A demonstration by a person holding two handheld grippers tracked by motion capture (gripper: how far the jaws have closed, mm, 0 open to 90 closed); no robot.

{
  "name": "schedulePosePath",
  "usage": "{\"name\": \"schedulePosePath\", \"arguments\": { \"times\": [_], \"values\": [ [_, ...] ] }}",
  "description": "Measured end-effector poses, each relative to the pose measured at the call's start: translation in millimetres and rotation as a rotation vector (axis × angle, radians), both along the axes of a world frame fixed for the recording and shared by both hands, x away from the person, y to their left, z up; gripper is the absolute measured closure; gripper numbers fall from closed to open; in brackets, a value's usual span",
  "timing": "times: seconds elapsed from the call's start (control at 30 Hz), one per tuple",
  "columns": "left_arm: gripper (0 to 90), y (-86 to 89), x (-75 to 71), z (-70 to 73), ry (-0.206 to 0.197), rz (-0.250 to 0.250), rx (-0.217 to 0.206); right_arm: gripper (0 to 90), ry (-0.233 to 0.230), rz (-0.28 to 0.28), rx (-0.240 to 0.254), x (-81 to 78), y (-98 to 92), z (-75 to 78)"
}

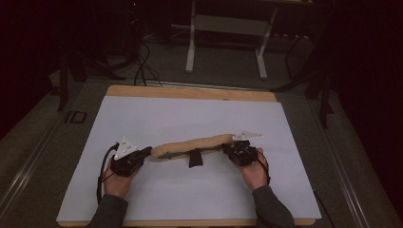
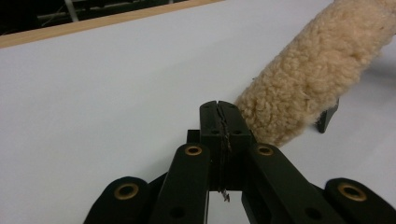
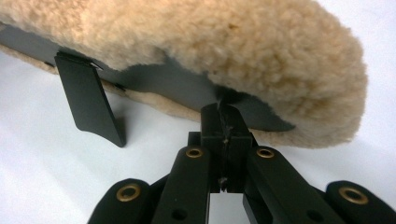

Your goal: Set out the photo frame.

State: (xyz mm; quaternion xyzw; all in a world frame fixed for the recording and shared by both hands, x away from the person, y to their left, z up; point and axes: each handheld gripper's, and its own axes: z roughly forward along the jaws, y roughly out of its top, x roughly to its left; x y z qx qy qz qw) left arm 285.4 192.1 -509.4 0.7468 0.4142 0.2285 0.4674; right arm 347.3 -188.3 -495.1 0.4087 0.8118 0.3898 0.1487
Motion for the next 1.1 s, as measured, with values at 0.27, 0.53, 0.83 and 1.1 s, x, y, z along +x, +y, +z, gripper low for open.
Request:
{"name": "schedulePosePath", "arguments": {
  "times": [0.27,0.53,0.83,1.1],
  "values": [
    [90.0,-1.4,-3.8,0.3,0.001,-0.006,0.005,89.7,-0.003,0.01,0.004,0.4,5.7,1.9],
    [90.0,-3.4,-6.3,0.6,-0.003,-0.009,0.012,89.6,-0.002,0.015,-0.001,1.0,10.6,2.7],
    [90.0,-6.4,-10.8,1.3,-0.007,-0.018,0.026,89.6,-0.003,0.027,-0.006,1.3,17.0,2.3],
    [90.0,-9.2,-14.0,1.4,-0.01,-0.022,0.028,89.7,-0.007,0.033,0.001,1.0,22.1,2.8]
  ]
}}
